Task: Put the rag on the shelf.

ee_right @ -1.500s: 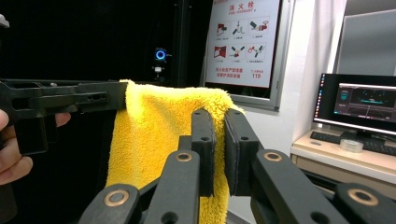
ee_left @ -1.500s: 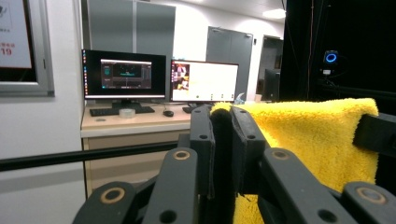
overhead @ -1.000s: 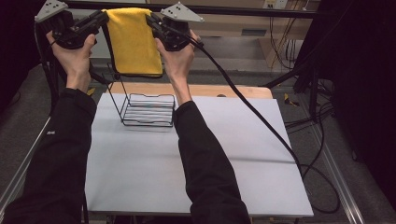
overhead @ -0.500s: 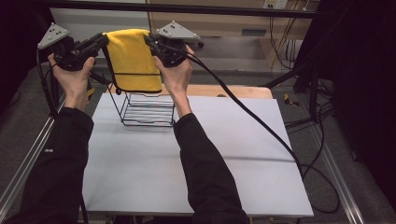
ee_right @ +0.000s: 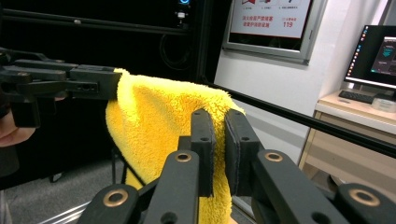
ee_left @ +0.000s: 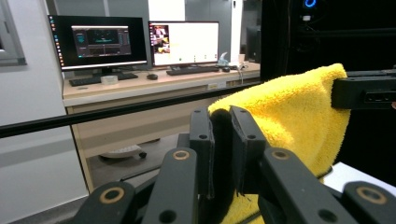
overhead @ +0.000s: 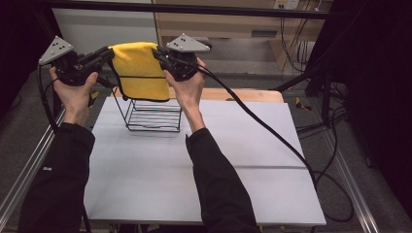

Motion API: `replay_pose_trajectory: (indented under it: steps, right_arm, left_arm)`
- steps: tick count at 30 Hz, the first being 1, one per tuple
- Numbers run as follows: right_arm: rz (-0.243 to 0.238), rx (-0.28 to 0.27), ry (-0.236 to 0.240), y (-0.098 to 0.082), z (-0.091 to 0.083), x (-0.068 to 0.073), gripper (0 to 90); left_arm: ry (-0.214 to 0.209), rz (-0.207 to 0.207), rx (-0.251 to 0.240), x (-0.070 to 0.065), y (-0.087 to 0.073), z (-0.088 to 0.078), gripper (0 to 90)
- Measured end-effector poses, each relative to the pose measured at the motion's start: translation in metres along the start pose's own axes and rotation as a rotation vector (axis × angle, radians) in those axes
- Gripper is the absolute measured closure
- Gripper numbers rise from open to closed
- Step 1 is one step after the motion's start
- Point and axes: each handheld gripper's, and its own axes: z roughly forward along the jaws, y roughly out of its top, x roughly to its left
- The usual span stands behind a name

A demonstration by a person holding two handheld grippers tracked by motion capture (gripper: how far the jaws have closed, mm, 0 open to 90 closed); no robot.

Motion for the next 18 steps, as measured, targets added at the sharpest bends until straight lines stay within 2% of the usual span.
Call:
replay_pose_trajectory:
  steps: [5,8,12,18]
  right_arm:
    - [-0.024,-0.011,0.018,-0.007,-0.008,0.005,83.3]
    - [-0.034,-0.004,0.019,-0.01,-0.009,0.008,83.3]
    - [-0.043,-0.004,0.024,-0.012,-0.011,0.01,83.3]
    - [-0.084,0.012,0.034,-0.016,-0.015,0.017,83.0]
  left_arm:
    - [-0.006,0.023,-0.003,-0.003,-0.004,-0.007,80.1]
    - [-0.006,0.022,0.018,-0.007,-0.006,-0.01,80.0]
    - [-0.01,0.015,0.015,-0.009,-0.01,-0.014,80.0]
    - [-0.012,0.019,0.038,-0.012,-0.017,-0.021,79.7]
